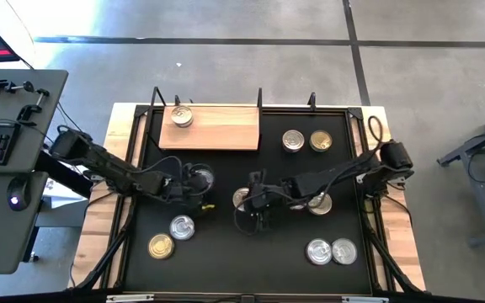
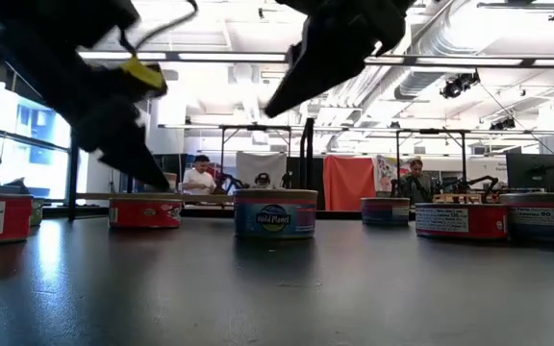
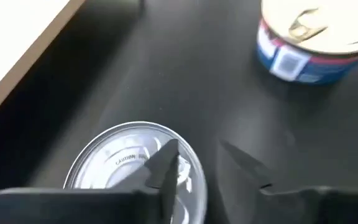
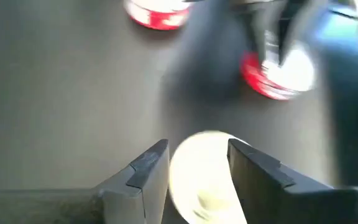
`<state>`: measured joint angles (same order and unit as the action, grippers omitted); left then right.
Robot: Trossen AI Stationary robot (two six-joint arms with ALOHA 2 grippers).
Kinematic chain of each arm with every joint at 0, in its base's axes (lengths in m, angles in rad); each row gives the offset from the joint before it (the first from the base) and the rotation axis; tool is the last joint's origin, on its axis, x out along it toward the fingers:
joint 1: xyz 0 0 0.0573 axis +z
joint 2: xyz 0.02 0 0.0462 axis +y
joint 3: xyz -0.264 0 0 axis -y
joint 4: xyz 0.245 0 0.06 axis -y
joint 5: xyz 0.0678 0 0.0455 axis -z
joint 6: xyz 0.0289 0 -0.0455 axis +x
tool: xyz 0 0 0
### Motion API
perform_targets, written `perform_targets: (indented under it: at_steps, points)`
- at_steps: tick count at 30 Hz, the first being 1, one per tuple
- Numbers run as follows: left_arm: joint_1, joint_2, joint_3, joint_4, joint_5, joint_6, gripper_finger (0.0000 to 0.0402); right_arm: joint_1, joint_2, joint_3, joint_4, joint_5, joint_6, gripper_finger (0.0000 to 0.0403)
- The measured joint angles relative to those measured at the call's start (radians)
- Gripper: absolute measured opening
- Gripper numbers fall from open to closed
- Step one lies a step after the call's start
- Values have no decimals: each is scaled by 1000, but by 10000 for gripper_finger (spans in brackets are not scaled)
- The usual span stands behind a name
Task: Stack canned seafood by type on shelf
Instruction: Put the red tuna can on the shelf
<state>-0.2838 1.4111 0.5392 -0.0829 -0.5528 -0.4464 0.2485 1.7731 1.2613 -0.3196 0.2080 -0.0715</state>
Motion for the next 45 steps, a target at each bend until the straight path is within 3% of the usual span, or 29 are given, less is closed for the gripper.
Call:
perform_targets:
  at_steps: [4,7,12,17,22,28,35,45]
  points:
    - [29,56,4,9,45,96,150,0,-12,0,-38,50,39,156]
    - [20,86,6,8,24,152,156,6,-7,0,-36,50,46,156]
    - [-26,94,5,0,-22,261,93,34,26,-8,-23,47,57,156]
    - [-83,94,17,-51,-35,334,11,77,30,-115,143,50,90,156]
    - [-144,98,79,-187,-79,319,12,121,31,-193,271,111,157,156]
    - [-186,99,165,-343,-72,281,2,146,31,-211,301,207,169,156]
    - [-196,99,180,-372,-86,212,1,126,31,-212,341,216,143,156]
    - [-234,93,180,-370,-126,131,0,65,151,-212,809,192,-28,156]
